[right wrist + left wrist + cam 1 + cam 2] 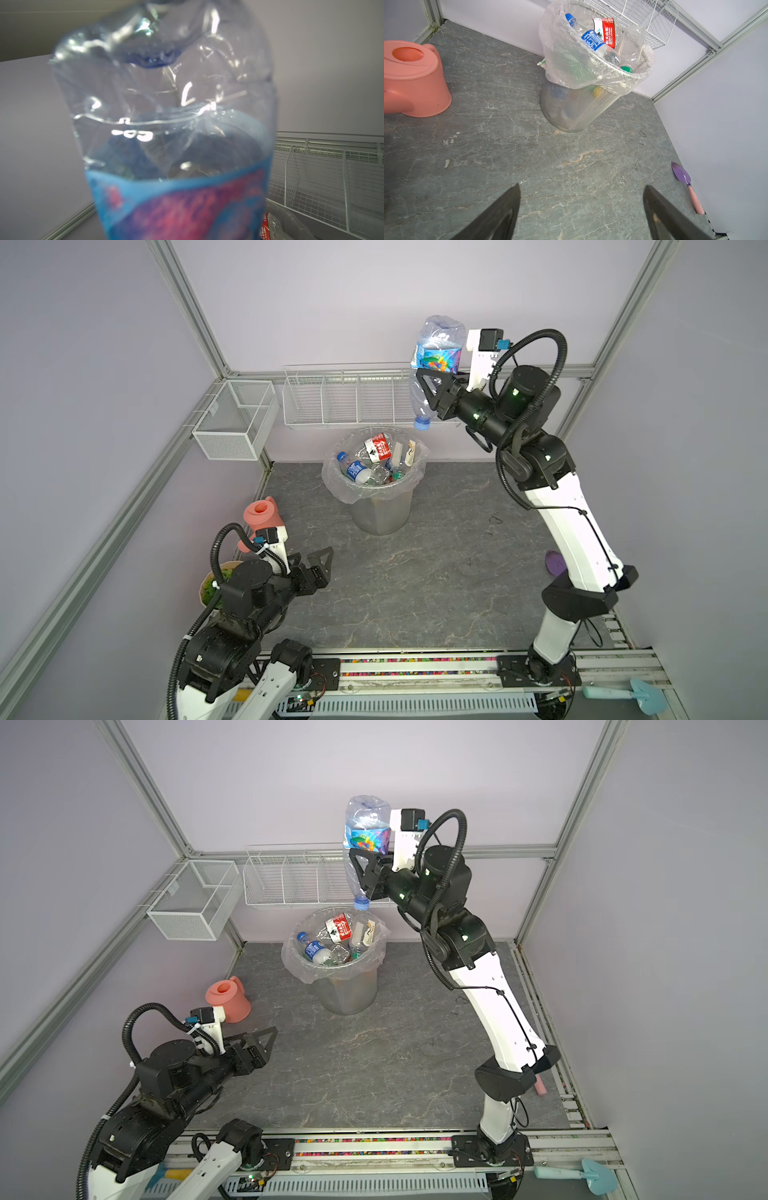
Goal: Throw the plastic bottles in the bin
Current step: Throw the plastic bottle into the trash bin.
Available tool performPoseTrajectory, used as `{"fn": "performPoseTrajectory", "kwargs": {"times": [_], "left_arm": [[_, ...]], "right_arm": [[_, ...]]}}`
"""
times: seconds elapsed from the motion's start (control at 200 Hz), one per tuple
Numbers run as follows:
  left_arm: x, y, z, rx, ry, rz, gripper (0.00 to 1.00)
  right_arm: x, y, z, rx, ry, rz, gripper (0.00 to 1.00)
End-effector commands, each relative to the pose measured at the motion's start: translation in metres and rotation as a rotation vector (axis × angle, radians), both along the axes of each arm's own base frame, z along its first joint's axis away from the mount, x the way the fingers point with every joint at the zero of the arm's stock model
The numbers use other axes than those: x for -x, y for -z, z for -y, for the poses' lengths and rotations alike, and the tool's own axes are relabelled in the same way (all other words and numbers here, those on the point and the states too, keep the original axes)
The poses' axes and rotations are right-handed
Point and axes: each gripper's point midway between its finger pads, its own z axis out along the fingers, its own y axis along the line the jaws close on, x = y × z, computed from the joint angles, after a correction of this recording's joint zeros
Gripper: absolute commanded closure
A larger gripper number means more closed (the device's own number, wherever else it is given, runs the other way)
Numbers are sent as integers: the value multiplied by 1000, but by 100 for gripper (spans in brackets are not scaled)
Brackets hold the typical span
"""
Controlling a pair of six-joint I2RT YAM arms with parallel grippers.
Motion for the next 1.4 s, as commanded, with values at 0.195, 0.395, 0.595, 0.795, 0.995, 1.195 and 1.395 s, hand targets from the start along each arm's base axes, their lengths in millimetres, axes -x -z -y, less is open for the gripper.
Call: {"fn": "performPoseTrajectory", "kwargs": {"times": [0.195, 0.395, 0.595, 0.795, 0.995, 1.195, 1.395], "left_arm": [[6, 1, -8, -38, -17, 6, 8], [7, 0, -10, -39, -22, 11, 8], [8, -2, -10, -32, -21, 14, 8], [11, -8, -12, -33, -24, 20, 8], [9, -6, -11, -31, -28, 19, 8], [4, -10, -5, -4, -14, 23, 8], [3, -15, -7, -15, -22, 36, 8]], "right_arm": [[-34, 40, -32, 67, 22, -43, 64], [-61, 94, -48, 164, 49, -140, 59], [-82, 146, -61, 262, 57, -236, 37], [-86, 144, -52, 271, 89, -249, 12], [-50, 81, -23, 215, 104, -128, 12], [-28, 69, -2, 232, 124, -113, 12], [-8, 68, 25, 261, 174, -103, 12]]}}
